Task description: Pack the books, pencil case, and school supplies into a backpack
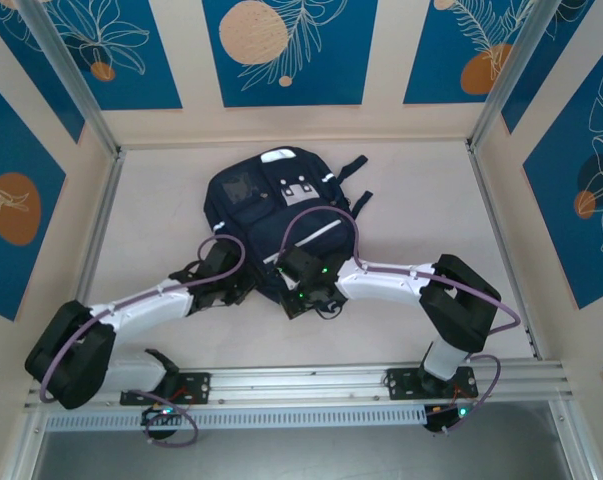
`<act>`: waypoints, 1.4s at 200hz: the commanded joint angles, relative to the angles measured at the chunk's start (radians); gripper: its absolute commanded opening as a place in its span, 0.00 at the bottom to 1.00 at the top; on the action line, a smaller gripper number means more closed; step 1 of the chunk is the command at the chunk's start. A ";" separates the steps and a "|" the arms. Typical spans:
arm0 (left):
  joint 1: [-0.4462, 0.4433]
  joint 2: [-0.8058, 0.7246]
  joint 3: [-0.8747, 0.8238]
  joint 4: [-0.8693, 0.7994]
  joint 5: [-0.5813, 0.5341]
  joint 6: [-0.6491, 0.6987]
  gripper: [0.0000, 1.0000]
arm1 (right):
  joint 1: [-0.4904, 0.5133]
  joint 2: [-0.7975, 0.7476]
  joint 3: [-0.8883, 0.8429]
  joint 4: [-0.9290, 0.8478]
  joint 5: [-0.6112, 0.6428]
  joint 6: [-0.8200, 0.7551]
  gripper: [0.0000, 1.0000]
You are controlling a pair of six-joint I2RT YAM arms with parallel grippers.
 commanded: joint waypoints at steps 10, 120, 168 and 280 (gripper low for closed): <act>-0.011 0.054 0.066 0.005 -0.047 0.025 0.26 | 0.007 0.006 -0.004 -0.011 -0.035 -0.002 0.00; 0.050 0.041 0.071 -0.071 -0.101 0.082 0.00 | -0.054 -0.136 -0.145 -0.053 -0.018 0.021 0.00; 0.062 0.033 0.071 -0.090 -0.106 0.093 0.00 | -0.118 -0.210 -0.186 -0.105 -0.039 0.020 0.00; 0.164 -0.179 0.220 -0.432 -0.298 0.304 0.14 | -0.034 0.074 0.145 -0.134 -0.229 -0.078 0.00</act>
